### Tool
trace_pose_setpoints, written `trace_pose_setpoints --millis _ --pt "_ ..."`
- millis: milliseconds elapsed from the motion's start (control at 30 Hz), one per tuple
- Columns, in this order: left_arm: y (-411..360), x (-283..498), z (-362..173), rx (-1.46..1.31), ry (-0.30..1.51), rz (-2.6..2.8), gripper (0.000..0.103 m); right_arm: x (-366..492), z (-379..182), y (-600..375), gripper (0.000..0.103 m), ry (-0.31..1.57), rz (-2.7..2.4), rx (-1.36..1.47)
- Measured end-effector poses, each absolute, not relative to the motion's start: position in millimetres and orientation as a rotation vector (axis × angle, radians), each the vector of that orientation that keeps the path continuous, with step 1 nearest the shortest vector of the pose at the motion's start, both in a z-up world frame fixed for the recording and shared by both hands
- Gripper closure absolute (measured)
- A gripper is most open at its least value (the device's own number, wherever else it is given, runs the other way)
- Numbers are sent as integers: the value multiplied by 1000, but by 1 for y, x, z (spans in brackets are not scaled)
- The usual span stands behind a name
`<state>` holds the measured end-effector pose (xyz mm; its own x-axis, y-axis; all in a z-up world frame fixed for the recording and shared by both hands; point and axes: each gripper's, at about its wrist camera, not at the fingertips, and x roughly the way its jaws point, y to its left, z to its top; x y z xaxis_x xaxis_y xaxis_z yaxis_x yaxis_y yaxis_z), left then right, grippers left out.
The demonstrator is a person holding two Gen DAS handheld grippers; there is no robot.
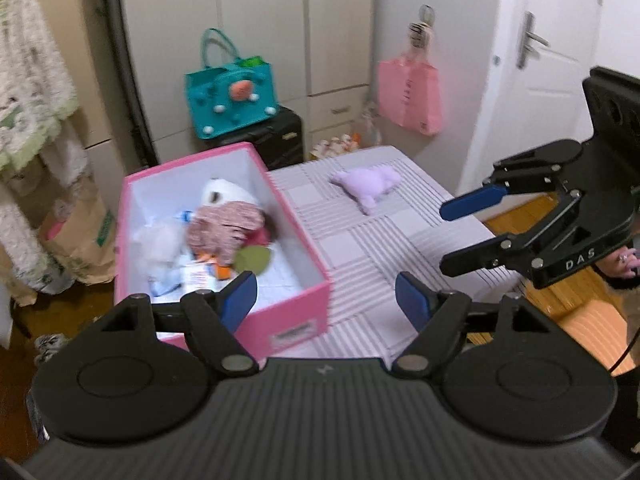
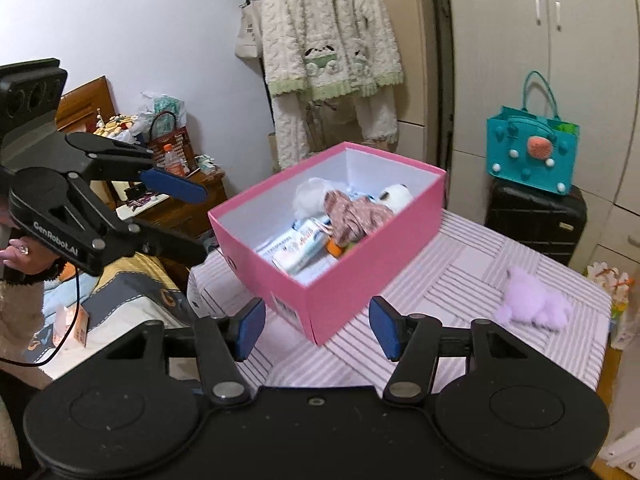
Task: Organize soft objects
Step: 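Move both tools back toward the lilac plush on the table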
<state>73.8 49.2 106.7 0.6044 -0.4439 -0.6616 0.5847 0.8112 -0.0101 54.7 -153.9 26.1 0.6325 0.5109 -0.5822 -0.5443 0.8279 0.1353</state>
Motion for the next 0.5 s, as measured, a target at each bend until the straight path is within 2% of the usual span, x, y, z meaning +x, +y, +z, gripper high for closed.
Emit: trace_pose_setpoints --millis 500 --pt "-47 46 61 254 641 -785 27 36 -39 -222 34 632 512 -1"
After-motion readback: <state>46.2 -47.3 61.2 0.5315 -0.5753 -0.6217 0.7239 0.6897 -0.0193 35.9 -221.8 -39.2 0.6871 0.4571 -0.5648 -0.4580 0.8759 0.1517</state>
